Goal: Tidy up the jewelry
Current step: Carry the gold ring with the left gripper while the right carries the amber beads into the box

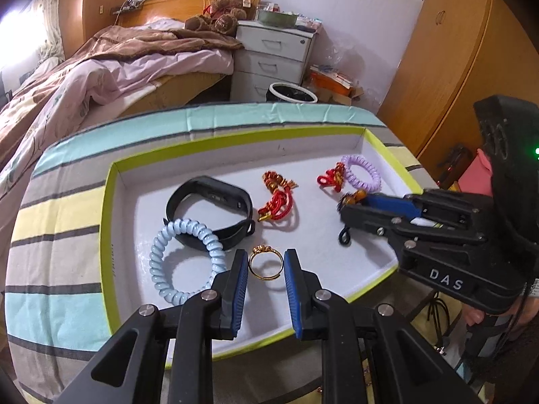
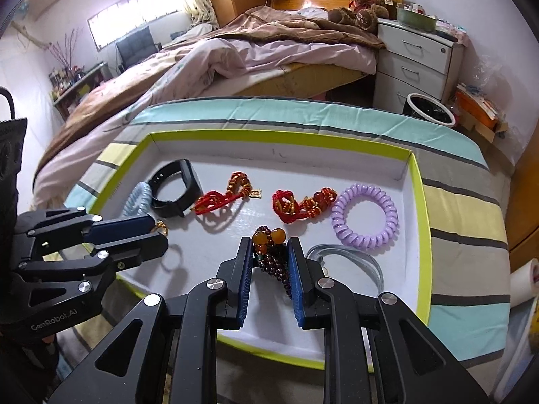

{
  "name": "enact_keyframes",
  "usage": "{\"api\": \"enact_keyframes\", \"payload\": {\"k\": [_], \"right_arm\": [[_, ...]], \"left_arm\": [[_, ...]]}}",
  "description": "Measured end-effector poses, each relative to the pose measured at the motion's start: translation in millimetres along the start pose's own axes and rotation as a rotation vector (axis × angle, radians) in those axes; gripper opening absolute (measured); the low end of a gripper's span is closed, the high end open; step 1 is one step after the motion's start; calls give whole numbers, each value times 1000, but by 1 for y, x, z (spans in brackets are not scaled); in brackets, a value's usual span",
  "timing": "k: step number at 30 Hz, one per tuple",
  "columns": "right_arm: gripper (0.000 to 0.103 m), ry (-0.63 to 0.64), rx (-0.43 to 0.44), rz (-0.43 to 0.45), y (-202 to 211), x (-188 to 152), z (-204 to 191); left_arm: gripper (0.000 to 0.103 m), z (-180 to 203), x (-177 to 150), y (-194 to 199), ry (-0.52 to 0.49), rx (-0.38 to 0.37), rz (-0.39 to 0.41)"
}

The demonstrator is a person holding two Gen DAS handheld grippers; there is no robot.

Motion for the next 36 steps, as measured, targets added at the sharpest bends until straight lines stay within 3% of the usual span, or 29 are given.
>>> {"api": "enact_keyframes", "payload": {"k": [10,24,26,29,36], "right_arm": [[21,22,-97,12,-1,3,18],[23,29,-106,13,-1,2,17],[24,28,-100,15,-1,2,17],[38,24,-90,17,0,2,16],[40,20,-90,34,7,3,13]], "left_arm": [[22,-6,-1,-4,7,16,-5],[23,-5,-2,-4,14,11,-9],[23,-5,-2,-4,16,13,-8],[23,-4,-1,-1,12,14,1],[25,-1,-3,8,10,12,9]]}}
Point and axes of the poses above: each gripper's, at about its wrist camera, not at the fingertips, and y roughly against the way its jaws point, z to its right, x to its top, the point moved 9 cm from there along -y, roughly the way its jaws point, and after that the axes turned 4 degrees about -x, right-handed, at the moved point
